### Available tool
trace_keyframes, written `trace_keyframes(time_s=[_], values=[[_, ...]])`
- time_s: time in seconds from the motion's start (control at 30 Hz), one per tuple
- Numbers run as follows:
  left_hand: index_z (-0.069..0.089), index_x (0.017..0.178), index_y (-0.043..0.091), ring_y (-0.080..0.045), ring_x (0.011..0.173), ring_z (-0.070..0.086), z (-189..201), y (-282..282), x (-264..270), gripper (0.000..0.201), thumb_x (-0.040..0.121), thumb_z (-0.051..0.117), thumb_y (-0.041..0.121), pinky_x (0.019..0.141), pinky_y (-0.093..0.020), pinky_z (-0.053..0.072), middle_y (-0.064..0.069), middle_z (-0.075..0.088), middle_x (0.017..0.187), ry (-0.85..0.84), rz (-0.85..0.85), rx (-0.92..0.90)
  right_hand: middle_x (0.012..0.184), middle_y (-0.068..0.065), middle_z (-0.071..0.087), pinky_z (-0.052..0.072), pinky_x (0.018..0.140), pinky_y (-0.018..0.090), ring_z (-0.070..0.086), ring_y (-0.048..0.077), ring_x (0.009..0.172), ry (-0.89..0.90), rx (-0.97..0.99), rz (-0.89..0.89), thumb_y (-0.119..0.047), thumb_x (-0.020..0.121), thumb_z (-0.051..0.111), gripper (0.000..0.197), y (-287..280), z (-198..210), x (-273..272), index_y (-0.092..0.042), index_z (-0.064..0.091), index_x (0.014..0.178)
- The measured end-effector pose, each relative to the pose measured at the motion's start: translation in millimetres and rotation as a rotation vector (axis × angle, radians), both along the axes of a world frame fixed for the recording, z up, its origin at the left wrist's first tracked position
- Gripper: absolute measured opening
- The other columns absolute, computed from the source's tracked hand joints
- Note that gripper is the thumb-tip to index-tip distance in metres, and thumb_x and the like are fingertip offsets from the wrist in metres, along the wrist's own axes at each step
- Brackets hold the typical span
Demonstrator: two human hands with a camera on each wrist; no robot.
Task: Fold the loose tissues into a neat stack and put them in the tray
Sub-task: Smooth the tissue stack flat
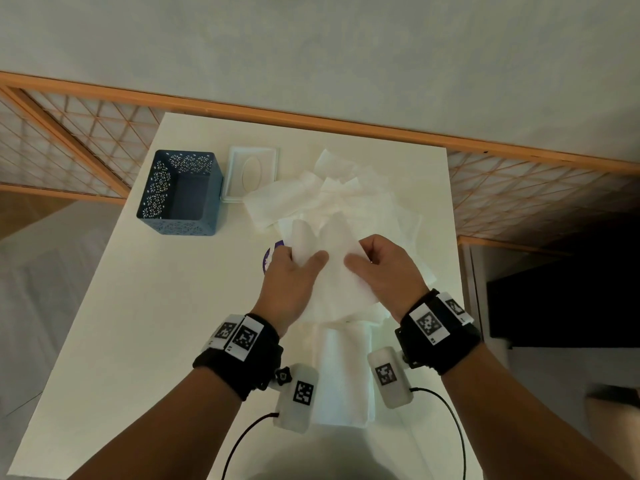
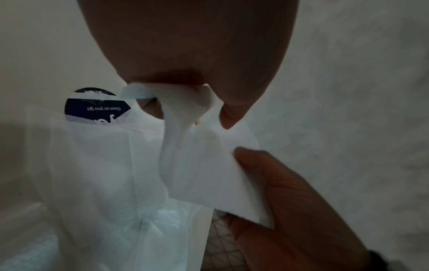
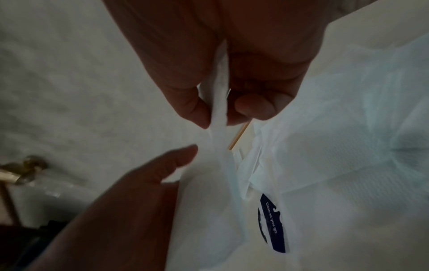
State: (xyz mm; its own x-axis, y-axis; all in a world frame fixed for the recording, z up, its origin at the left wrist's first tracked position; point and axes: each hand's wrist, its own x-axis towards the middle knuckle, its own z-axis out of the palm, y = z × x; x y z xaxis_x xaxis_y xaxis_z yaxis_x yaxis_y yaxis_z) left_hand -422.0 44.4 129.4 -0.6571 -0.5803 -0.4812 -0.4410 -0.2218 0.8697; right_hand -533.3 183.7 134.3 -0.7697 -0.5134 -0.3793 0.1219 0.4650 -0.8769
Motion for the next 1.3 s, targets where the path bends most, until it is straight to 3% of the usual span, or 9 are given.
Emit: trace_keyframes(time_s=[0.07, 0.2, 0.33, 0.5, 0.67, 0.8, 0.87, 1.03, 1.3], values=[[0.056, 0.111, 0.019, 0.0, 0.083, 0.069, 4.0, 5.9, -0.6, 0.03, 0.099, 0.068, 0.043, 0.063, -0.017, 0.052, 0.003, 0.067, 0.109, 0.023, -0.006, 0.054, 0.085, 0.001, 0.071, 0.055, 0.064, 0.026, 0.066, 0.011, 0.07, 0.061, 0.002, 0.04, -0.025, 0.093, 0.072, 0.01, -5.2, 4.0, 6.6, -0.017, 0.066, 0.095], [0.057, 0.119, 0.012, -0.006, 0.095, 0.07, 5.0, 11.2, -1.0, 0.058, 0.095, 0.064, 0.064, 0.077, -0.025, 0.055, 0.007, 0.062, 0.107, 0.082, -0.005, 0.172, 0.082, -0.011, 0.069, 0.049, 0.062, 0.017, 0.061, 0.003, 0.065, 0.126, -0.031, 0.096, -0.024, 0.095, 0.072, 0.007, -14.8, 7.3, 20.5, -0.02, 0.066, 0.093], [0.061, 0.123, 0.004, -0.025, 0.107, 0.075, 5.8, 9.6, -2.0, 0.079, 0.081, 0.075, 0.07, 0.093, -0.051, 0.062, -0.018, 0.07, 0.121, 0.132, 0.036, 0.256, 0.088, -0.008, 0.071, 0.049, 0.062, 0.02, 0.064, 0.006, 0.067, 0.158, -0.05, 0.176, -0.028, 0.095, 0.072, 0.007, -20.7, 12.7, 31.1, -0.022, 0.068, 0.095], [0.064, 0.128, 0.007, -0.039, 0.113, 0.072, 6.0, 2.6, 0.7, 0.046, 0.095, 0.065, 0.038, 0.103, -0.062, 0.054, -0.021, 0.071, 0.125, 0.166, 0.127, 0.369, 0.101, -0.015, 0.074, 0.055, 0.079, 0.022, 0.069, 0.008, 0.088, 0.07, -0.166, 0.241, -0.029, 0.097, 0.072, 0.013, -9.1, 16.5, 30.8, -0.029, 0.075, 0.11], [0.073, 0.117, 0.018, -0.036, 0.119, 0.068, 4.3, -4.4, 4.0, 0.02, 0.104, 0.059, 0.025, 0.11, -0.059, 0.049, -0.012, 0.074, 0.123, 0.129, 0.159, 0.357, 0.097, -0.017, 0.073, 0.049, 0.075, 0.025, 0.067, 0.009, 0.087, 0.021, -0.089, -0.11, -0.037, 0.097, 0.067, 0.013, 3.5, 6.5, 18.4, -0.029, 0.073, 0.104], [0.07, 0.125, 0.013, -0.033, 0.118, 0.071, 5.7, -1.0, 9.3, 0.024, 0.106, 0.058, 0.023, 0.108, -0.056, 0.053, -0.009, 0.076, 0.123, 0.151, 0.105, 0.4, 0.101, -0.002, 0.077, 0.051, 0.072, 0.034, 0.071, 0.016, 0.083, -0.246, -0.011, -0.095, -0.061, 0.09, 0.065, 0.045, 6.9, -4.3, 19.3, -0.019, 0.074, 0.102], [0.066, 0.13, 0.009, -0.035, 0.12, 0.07, 0.6, 0.8, 13.8, 0.029, 0.106, 0.06, 0.024, 0.108, -0.058, 0.052, -0.011, 0.075, 0.125, 0.16, 0.072, 0.404, 0.093, 0.003, 0.077, 0.054, 0.072, 0.036, 0.07, 0.019, 0.08, -0.327, -0.044, -0.101, -0.056, 0.093, 0.068, 0.044, 6.4, -6.1, 23.3, -0.013, 0.074, 0.096], [0.065, 0.128, 0.002, -0.041, 0.121, 0.068, -15.8, 3.6, 30.1, 0.039, 0.097, 0.07, 0.026, 0.109, -0.06, 0.051, -0.015, 0.075, 0.125, 0.158, 0.019, 0.347, 0.083, 0.016, 0.066, 0.049, 0.07, 0.042, 0.06, 0.024, 0.075, -0.205, -0.05, -0.085, -0.048, 0.082, 0.073, 0.045, 9.0, -7.5, 27.7, -0.004, 0.065, 0.087], [0.071, 0.091, 0.005, -0.018, 0.074, 0.067, -44.5, 9.6, 65.3, 0.019, 0.094, 0.078, 0.021, 0.074, -0.034, 0.053, -0.013, 0.077, 0.088, -0.047, -0.143, 0.098, 0.08, 0.008, 0.075, 0.045, 0.053, 0.013, 0.068, 0.01, 0.062, -0.097, 0.147, 0.042, -0.02, 0.096, 0.071, 0.016, 50.8, -22.5, 62.1, -0.007, 0.068, 0.087]])
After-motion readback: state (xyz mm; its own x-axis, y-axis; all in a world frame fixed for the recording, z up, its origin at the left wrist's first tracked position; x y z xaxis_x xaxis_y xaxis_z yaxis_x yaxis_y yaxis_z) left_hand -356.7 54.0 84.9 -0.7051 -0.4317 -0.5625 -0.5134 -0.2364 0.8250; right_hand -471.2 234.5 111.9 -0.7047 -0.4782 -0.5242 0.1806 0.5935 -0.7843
